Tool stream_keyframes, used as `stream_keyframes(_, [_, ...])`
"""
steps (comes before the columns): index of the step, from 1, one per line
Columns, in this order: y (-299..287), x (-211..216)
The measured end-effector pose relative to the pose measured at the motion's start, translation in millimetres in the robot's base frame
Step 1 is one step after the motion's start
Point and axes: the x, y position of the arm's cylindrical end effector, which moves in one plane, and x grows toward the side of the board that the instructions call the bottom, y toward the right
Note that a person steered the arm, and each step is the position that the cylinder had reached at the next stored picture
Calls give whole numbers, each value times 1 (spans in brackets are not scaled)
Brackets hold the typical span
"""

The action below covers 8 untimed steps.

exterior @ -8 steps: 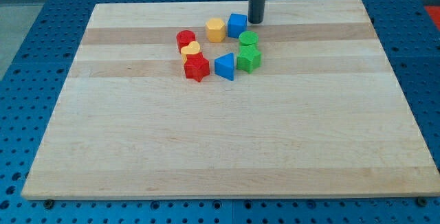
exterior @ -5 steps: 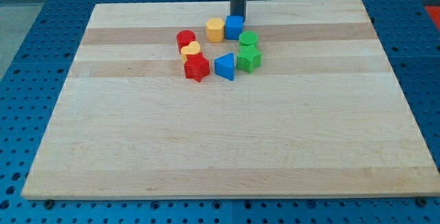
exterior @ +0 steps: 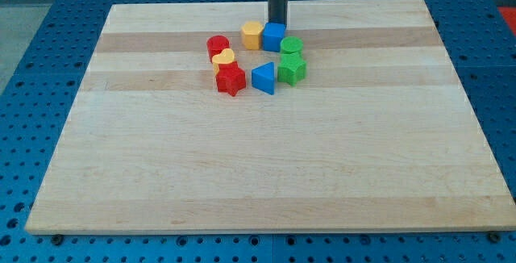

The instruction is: Place the blue cube towards the right side of the yellow hexagon

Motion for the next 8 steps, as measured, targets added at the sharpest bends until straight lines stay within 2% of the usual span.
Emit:
stream_keyframes(5, [-5, -5])
stream_keyframes(8, [-69, -6])
